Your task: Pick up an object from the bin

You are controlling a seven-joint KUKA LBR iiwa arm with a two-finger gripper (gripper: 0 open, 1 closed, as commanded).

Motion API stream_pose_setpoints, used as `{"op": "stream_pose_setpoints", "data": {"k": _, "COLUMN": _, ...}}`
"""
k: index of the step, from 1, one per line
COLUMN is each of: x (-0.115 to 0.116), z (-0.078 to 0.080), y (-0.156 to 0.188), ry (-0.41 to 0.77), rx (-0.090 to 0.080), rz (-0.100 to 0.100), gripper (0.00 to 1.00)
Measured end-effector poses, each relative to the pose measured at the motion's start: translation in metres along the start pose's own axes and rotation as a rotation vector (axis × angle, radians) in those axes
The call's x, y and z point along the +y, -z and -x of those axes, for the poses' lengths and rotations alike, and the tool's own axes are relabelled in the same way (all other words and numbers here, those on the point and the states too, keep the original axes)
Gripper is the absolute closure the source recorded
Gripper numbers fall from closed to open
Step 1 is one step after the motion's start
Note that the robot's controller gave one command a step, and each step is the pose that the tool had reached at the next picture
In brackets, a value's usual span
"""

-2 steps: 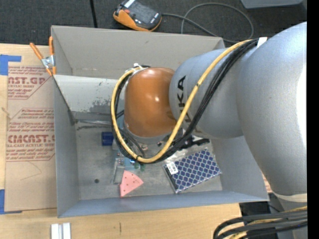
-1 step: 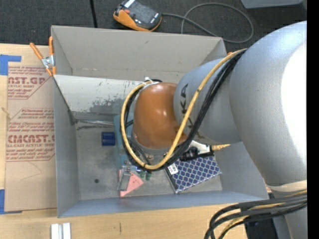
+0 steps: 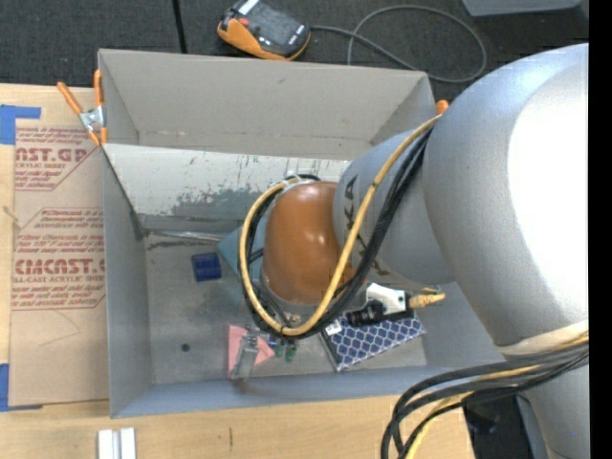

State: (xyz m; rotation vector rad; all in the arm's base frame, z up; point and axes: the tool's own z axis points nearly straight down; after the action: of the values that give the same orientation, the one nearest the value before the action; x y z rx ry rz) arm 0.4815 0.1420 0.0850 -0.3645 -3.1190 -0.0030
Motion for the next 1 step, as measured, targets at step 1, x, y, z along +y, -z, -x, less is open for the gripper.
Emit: {"op": "stream_pose_setpoints", "data": {"k": 1, "x": -0.0374, "z": 0.0162, "y": 0.0183, "ry": 0.059, "rx": -0.004, "rz": 0.004, "gripper": 0.0}}
